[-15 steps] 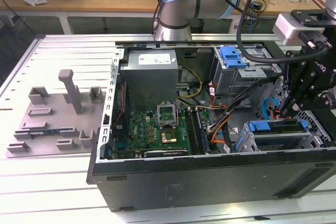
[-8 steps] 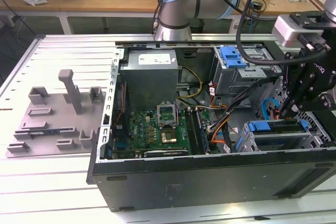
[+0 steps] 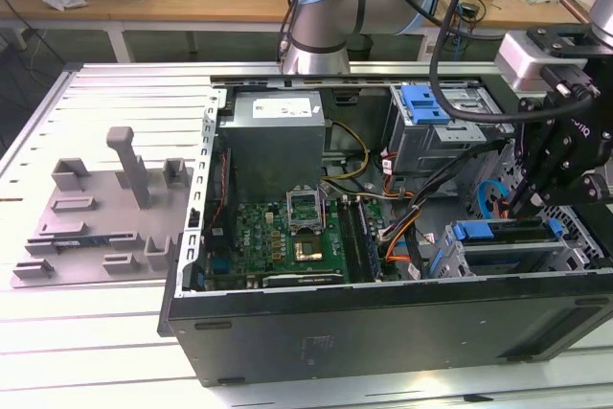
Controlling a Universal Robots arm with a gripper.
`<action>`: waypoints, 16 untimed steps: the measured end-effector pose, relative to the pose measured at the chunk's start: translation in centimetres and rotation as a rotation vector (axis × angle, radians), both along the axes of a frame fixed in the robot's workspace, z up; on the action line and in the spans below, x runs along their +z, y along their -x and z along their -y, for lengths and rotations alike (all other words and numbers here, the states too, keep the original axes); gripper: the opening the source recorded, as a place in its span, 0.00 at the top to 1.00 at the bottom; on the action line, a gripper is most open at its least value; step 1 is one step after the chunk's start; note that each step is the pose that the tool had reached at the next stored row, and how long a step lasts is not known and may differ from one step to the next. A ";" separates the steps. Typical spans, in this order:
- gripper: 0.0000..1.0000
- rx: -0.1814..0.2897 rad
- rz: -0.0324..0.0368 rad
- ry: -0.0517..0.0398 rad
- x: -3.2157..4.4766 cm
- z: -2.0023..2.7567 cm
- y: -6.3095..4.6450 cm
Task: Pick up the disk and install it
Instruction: 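Insert the second disk wire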
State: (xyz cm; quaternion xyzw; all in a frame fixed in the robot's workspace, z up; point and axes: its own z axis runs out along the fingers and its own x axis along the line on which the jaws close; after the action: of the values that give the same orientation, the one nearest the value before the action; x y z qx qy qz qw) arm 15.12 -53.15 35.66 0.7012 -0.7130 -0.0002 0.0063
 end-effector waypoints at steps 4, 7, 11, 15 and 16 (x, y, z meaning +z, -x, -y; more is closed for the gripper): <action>0.84 0.000 0.0000 0.0000 -0.17 0.00 0.0; 0.84 0.000 0.0000 0.0000 -0.29 0.00 0.0; 0.84 0.000 0.0000 0.0001 -0.41 0.00 0.0; 0.84 0.000 0.0000 0.0000 -0.46 0.00 -0.1; 0.84 0.000 0.0000 0.0001 -0.48 0.04 -0.1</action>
State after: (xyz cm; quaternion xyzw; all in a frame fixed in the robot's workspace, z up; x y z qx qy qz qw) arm 15.20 -53.19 35.18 0.7013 -0.7129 -0.0001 0.0064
